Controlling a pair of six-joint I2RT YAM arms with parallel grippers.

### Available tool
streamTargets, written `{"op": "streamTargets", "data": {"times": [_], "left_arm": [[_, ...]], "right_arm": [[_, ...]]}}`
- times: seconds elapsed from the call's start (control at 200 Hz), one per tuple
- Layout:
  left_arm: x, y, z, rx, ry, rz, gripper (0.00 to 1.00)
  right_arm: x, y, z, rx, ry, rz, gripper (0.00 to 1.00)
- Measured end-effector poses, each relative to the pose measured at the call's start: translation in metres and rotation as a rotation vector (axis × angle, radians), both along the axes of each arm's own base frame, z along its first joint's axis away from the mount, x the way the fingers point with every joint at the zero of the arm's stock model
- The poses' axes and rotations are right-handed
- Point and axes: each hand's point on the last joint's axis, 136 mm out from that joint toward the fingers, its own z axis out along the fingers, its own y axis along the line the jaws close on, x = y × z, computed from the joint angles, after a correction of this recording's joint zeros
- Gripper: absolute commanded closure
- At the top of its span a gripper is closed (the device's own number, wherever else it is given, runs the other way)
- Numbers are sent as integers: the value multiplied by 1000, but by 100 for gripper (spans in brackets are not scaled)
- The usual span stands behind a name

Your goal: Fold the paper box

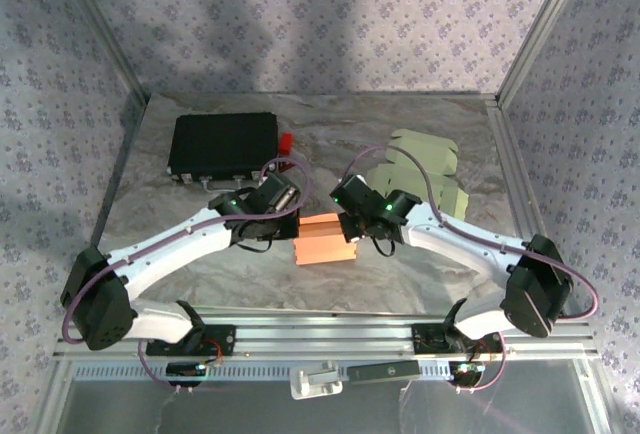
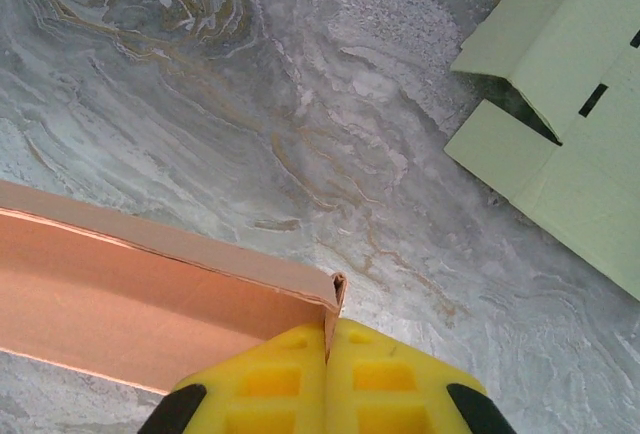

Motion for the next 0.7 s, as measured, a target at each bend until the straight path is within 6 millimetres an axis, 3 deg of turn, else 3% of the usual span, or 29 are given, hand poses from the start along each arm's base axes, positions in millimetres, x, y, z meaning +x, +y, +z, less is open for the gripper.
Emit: {"op": "streamTargets", "data": {"times": [0.395, 0.7], "left_arm": [[-9, -2, -3, 39, -87, -22, 100], [4, 10, 2, 117, -175, -8, 100]], "right_arm": [[-8, -3, 1, 11, -30, 4, 100], [8, 10, 9, 59, -97, -8, 100]]}}
